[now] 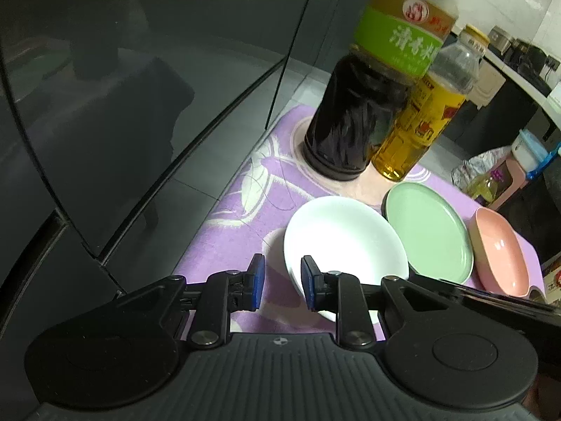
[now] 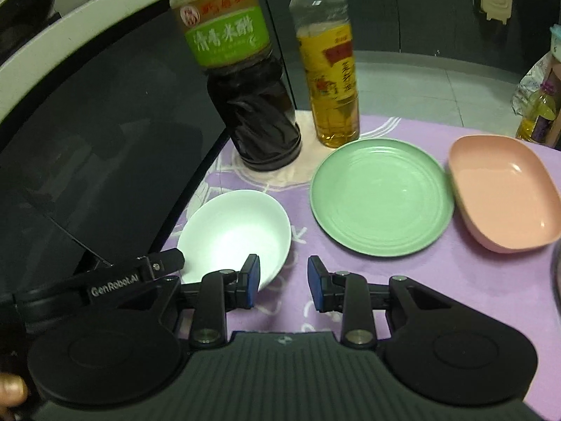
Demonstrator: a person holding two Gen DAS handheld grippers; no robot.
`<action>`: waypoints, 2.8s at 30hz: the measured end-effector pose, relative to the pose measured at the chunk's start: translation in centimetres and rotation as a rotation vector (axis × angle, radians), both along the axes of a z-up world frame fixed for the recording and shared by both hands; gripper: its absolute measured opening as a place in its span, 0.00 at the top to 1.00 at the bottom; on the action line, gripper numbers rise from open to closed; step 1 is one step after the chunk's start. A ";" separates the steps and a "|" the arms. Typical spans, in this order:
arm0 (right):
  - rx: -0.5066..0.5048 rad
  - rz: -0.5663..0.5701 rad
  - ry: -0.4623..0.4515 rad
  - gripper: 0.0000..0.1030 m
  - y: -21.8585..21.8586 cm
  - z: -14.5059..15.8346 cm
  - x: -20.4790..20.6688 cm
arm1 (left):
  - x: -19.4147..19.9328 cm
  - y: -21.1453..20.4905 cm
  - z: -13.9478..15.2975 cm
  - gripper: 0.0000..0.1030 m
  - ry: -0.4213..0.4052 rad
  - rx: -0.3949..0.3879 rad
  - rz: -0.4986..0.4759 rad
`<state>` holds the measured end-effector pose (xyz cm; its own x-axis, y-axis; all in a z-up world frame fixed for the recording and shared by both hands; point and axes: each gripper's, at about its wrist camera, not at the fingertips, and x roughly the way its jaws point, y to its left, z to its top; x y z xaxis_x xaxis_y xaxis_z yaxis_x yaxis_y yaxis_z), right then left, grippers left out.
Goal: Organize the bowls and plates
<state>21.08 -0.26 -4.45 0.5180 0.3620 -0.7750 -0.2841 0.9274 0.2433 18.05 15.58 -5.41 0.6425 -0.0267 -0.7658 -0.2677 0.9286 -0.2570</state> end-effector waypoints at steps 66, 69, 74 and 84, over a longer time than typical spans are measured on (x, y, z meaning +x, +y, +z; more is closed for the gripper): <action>0.072 -0.063 0.008 0.82 -9.7 1.8 -18.3 | -19.6 -11.9 3.8 0.87 -0.123 0.092 -0.319; 0.076 -0.071 0.008 0.82 -10.2 1.7 -18.8 | -20.1 -12.1 3.5 0.87 -0.114 0.091 -0.334; 0.075 -0.080 0.014 0.82 -10.7 1.3 -19.6 | -20.8 -12.6 3.0 0.87 -0.093 0.099 -0.354; 0.083 -0.084 0.041 0.82 -10.8 0.5 -19.9 | -21.1 -12.7 2.0 0.86 -0.061 0.100 -0.374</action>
<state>1.20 -11.09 -3.98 0.5181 0.3821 -0.7652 -0.1946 0.9239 0.3296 -3.03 2.89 -3.36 0.6471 -0.1949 -0.7371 0.1074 0.9804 -0.1650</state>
